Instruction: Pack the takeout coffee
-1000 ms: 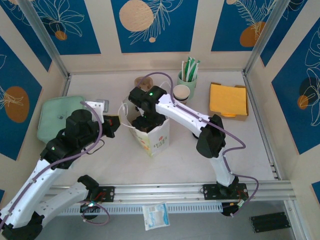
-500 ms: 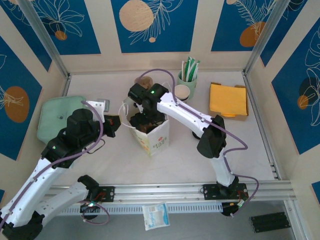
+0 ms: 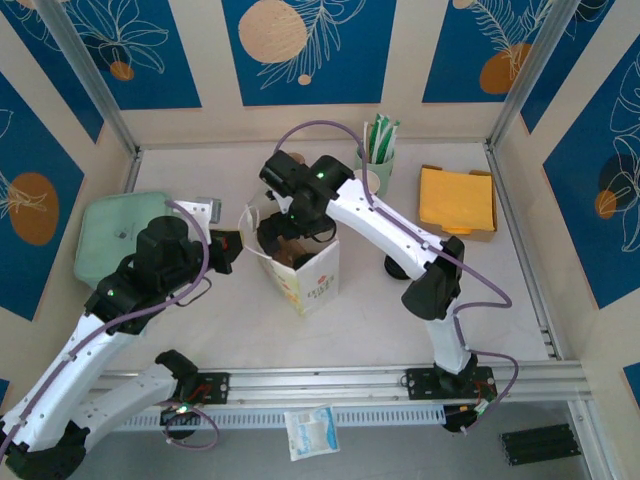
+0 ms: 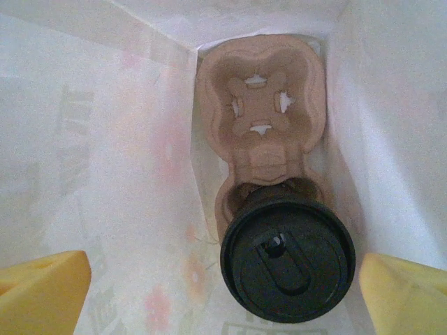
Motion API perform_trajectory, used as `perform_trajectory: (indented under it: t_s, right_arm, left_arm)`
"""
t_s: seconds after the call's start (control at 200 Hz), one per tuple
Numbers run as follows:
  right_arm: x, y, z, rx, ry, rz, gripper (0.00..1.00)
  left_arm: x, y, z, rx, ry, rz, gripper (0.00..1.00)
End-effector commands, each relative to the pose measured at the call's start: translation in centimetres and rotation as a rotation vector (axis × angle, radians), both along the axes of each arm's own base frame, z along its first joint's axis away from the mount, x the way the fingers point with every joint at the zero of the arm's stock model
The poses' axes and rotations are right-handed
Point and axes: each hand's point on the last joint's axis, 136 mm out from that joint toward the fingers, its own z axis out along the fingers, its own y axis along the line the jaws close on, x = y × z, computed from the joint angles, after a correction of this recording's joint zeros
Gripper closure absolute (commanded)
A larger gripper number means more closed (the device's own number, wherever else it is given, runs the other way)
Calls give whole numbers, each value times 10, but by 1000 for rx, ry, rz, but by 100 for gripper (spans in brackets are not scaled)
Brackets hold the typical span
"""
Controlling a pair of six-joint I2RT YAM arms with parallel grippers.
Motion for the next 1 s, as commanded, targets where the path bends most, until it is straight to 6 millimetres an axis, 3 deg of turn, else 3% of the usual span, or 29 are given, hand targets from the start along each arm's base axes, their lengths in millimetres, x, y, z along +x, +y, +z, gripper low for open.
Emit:
perform_trajectory:
  t_s: [0.0, 0.555, 0.995]
  right_arm:
    - [-14, -7, 24, 15, -15, 10, 0]
    - [-44, -22, 70, 38, -93, 58, 17]
    - [-54, -33, 79, 21, -112, 58, 27]
  left_arm:
    - [1, -3, 14, -6, -50, -20, 100]
    - [3, -2, 12, 6, -51, -15, 100]
    - [3, -3, 23, 3, -74, -25, 100]
